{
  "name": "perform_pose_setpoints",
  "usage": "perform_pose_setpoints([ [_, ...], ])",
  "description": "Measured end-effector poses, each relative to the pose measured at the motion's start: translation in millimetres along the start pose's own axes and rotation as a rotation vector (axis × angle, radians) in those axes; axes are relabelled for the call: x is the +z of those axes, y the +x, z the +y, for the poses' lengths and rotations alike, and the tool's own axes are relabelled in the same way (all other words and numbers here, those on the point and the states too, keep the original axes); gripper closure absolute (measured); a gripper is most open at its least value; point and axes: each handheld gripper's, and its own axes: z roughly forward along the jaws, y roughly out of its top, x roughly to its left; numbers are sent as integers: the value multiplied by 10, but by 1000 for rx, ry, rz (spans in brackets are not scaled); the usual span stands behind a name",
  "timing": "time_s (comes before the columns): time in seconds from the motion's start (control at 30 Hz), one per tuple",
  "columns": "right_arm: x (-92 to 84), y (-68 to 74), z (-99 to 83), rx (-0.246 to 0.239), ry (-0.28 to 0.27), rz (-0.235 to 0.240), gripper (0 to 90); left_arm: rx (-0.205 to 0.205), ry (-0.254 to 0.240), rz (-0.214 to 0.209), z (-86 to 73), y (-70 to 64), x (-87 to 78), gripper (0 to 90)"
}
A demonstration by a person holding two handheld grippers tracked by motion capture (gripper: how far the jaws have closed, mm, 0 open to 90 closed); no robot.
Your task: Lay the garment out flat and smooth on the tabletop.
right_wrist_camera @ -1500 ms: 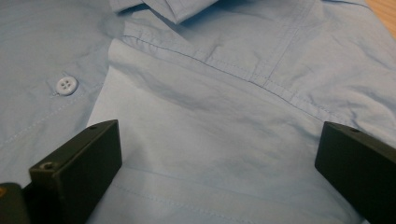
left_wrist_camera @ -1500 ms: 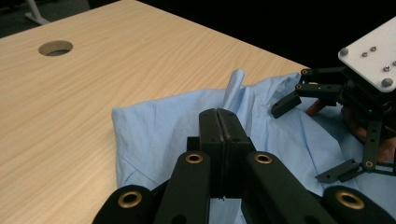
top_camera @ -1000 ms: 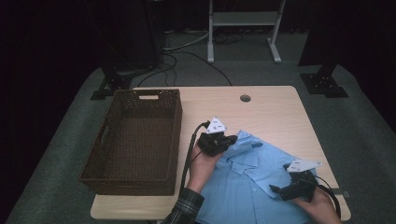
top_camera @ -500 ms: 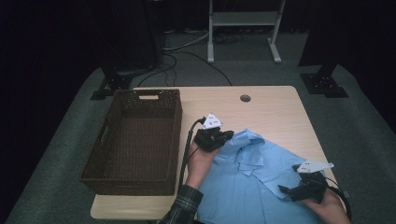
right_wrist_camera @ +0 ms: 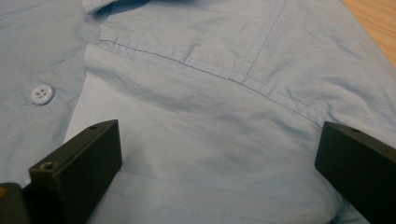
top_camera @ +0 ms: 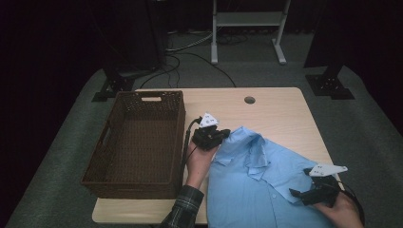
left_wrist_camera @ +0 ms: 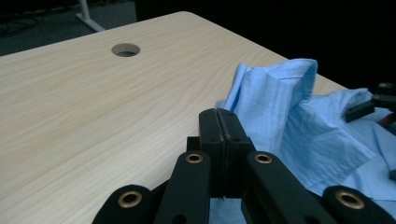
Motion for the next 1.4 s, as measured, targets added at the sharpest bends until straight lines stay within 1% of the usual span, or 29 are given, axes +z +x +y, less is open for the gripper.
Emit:
perform_pose_setpoints([
  [0.13, 2, 4, 2, 5, 1, -2, 0, -12, 9, 28, -25, 59, 24, 900],
  [0.23, 2, 4, 2, 5, 1, -2, 0, -23, 12, 38, -43, 97, 42, 900],
  [0.43, 3, 4, 3, 6, 0, -4, 0, -27, 23, 70, -68, 153, 64, 900],
  [0.6, 3, 3, 3, 5, -1, -4, 0, -31, 24, 84, -78, 189, 64, 900],
  [0.67, 3, 3, 3, 4, -1, -4, 0, -31, 37, 101, -85, 201, 73, 900],
  [0.73, 3, 4, 3, 5, -1, -5, 0, -45, 45, 113, -105, 233, 94, 900],
  [0.9, 3, 6, 4, 7, 0, -5, 0, -59, 63, 135, -143, 295, 138, 900],
  [0.97, 3, 6, 4, 7, 1, -5, 0, -71, 69, 143, -164, 320, 158, 900],
  [1.1, 0, 4, 1, 7, 0, -6, 0, -84, 77, 156, -207, 351, 189, 900],
  [1.17, -7, -1, -6, 8, 1, -8, 0, -92, 77, 153, -229, 369, 204, 900],
  [1.2, -11, -3, -11, 10, 1, -9, 0, -93, 82, 162, -242, 369, 219, 900],
  [1.27, -24, -11, -24, 12, 0, -13, 0, -95, 85, 160, -259, 379, 244, 900],
  [1.4, -46, -24, -45, 16, 0, -17, 0, -96, 104, 172, -301, 403, 291, 900],
])
